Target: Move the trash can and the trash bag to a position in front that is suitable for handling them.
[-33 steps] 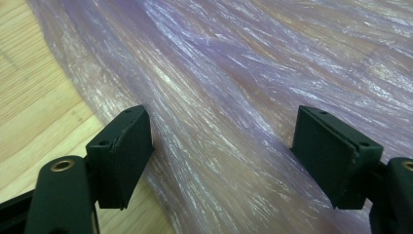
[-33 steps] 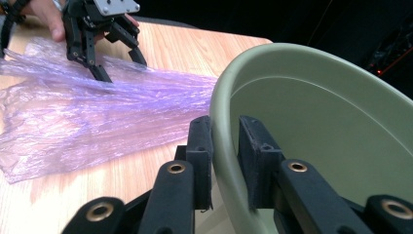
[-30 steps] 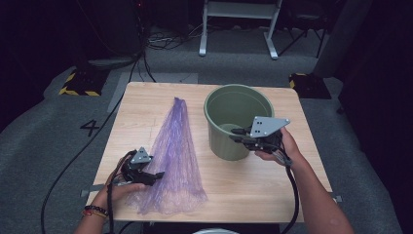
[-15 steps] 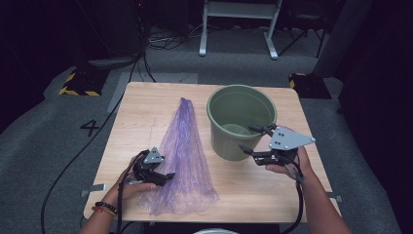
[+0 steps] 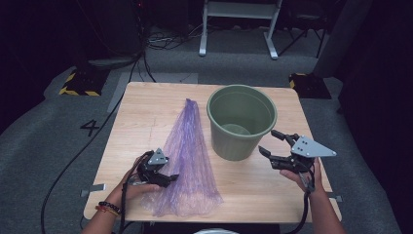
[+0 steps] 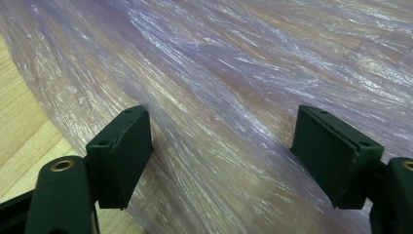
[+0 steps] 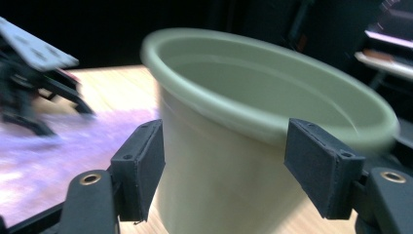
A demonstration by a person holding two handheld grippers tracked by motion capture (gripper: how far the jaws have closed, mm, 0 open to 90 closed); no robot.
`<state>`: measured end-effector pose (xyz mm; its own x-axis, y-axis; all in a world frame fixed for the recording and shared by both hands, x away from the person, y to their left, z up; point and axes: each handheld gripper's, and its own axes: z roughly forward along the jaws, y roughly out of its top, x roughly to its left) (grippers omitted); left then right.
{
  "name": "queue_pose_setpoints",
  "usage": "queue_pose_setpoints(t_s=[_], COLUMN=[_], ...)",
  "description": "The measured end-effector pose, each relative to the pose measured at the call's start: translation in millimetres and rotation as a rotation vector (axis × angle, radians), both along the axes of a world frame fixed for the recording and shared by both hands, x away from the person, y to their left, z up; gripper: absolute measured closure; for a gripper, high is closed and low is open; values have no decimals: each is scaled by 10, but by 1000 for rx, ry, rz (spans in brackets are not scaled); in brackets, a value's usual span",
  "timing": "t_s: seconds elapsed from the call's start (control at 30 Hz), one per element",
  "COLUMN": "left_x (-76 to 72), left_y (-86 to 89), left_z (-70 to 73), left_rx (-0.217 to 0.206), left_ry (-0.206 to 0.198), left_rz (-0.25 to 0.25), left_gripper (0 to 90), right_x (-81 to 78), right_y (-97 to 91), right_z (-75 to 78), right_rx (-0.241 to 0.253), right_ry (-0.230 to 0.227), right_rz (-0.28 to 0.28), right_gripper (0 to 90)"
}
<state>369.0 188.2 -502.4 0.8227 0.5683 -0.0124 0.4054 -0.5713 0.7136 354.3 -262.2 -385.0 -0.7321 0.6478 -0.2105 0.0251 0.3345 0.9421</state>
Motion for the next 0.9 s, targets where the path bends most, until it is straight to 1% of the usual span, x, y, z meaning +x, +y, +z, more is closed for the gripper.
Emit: queue_pose_setpoints(t_s=[0.03,0.07,0.1,0.13,0.17,0.2,0.23,0.27,0.3,0.37,0.53,0.57,0.6,0.63,0.67,0.7,0.73,0.77,0.83,0.87,0.9], left_x=[2,3,4,6,6,8,9,9,10,12,18,18,22,24,24,28,32,32,40,45,45], left_y=[0,0,-1,-2,-2,-5,-9,-9,-13,-17,-50,-50,-73,-84,-84,-98,-117,-117,-147,-175,-193], left_z=[0,0,-1,-2,-2,-3,-5,-5,-6,-7,-10,-10,-11,-10,-10,-11,-11,-11,-11,-10,-11], left_rx=[0,0,0,-1,-1,-1,-3,-3,-4,-6,-9,-9,-7,-4,-4,-6,-5,-5,-6,-4,-5], left_ry=[-1,-1,-2,-4,-4,-4,-3,-3,-4,-4,-7,-7,-9,-11,-11,-9,-9,-9,-9,-11,-9], left_rz=[-2,-3,-5,-6,-6,-8,-9,-9,-9,-9,-9,-9,-7,-5,-5,-8,-9,-9,-12,-12,-13], left_gripper=[221,221,221,221,221,221,221,221,221,221,219,217,216,214,213,213,212,211,209,207,207], right_x=[36,36,107,136,136,220,259,259,331,391,518,518,560,574,574,589,611,611,619,624,628], right_y=[-11,-11,-21,-18,-18,12,27,27,45,45,69,69,131,154,154,180,213,213,221,219,220], right_z=[-49,-49,-145,-180,-180,-278,-315,-315,-369,-405,-484,-484,-534,-552,-552,-576,-623,-623,-652,-687,-709], right_rx=[1,1,5,7,7,-10,-15,-15,-3,14,33,33,-10,-19,-19,-25,-28,-28,-29,-37,-48], right_ry=[20,20,52,69,69,95,105,105,135,154,189,189,196,202,202,215,246,246,277,295,313], right_rz=[-12,-12,-33,-32,-32,-43,-45,-45,-53,-55,-63,-63,-73,-78,-78,-83,-89,-89,-92,-73,-66], right_gripper=[306,306,302,297,297,291,289,289,270,274,264,264,246,242,242,245,253,253,259,296,312])
